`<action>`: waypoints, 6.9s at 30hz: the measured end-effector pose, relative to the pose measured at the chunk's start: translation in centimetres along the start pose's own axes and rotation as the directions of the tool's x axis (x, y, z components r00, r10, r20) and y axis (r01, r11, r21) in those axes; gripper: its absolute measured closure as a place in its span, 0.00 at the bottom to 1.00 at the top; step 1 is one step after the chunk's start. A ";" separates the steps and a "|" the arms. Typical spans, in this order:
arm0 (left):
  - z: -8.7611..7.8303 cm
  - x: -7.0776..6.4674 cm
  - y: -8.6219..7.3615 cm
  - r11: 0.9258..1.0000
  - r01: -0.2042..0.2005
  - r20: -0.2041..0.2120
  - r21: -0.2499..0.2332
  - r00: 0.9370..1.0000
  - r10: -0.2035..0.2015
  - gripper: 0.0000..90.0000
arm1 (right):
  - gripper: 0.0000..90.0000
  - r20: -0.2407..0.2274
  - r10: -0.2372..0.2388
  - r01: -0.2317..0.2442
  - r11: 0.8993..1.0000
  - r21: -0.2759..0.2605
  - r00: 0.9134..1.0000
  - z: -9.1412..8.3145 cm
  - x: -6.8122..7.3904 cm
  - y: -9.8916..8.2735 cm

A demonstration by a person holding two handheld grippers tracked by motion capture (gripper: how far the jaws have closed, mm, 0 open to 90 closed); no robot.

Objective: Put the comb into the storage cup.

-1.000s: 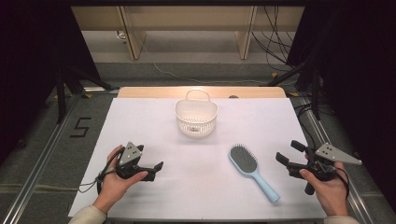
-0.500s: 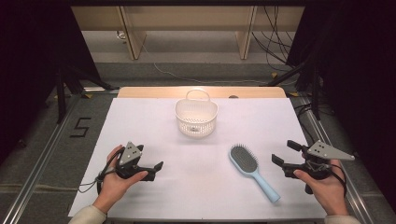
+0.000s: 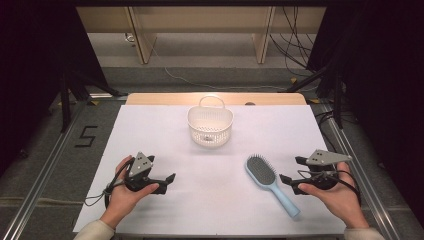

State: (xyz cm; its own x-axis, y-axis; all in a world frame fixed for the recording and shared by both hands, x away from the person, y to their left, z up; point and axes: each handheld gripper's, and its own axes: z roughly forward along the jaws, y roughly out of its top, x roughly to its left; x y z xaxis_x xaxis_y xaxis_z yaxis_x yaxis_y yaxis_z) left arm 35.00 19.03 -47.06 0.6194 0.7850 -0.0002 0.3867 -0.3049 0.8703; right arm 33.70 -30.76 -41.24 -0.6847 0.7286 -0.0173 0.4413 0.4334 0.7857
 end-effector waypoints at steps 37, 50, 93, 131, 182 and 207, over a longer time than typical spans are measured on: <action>0.1 0.0 0.0 1.000 -0.003 0.003 -0.001 1.000 0.003 0.03 | 0.18 -0.031 -0.041 0.046 0.975 0.218 0.999 2.7 1.2 2.2; 0.1 -0.1 0.0 1.000 -0.003 0.004 -0.001 1.000 0.003 0.03 | 0.18 -0.022 -0.020 0.026 0.959 0.281 1.000 3.3 1.3 2.5; 0.1 -0.1 0.1 1.000 -0.004 0.008 0.002 1.000 0.004 0.03 | 0.20 -0.021 0.067 -0.041 0.797 0.602 0.998 7.3 2.1 2.3; 0.1 -0.1 0.1 1.000 -0.008 0.013 0.004 1.000 0.007 0.04 | 0.37 0.048 0.013 -0.043 0.705 0.708 0.999 9.6 2.9 2.6; 0.1 -0.2 0.0 1.000 -0.010 0.020 0.006 1.000 0.010 0.04 | 0.75 0.123 0.091 -0.152 0.646 0.748 0.988 10.3 3.4 3.0; 0.1 -0.2 0.0 1.000 -0.009 0.022 0.007 1.000 0.009 0.04 | 0.78 0.143 0.111 -0.181 0.642 0.745 0.983 10.2 3.4 3.1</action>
State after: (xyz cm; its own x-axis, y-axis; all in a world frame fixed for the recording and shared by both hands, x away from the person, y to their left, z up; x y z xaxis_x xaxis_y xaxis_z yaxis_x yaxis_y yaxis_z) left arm 35.01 18.81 -47.11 0.6375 0.7704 -0.0035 0.3858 -0.3154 0.8670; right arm 38.62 -21.51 -45.22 -0.5413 0.8406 -0.0185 0.8394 0.5415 0.0465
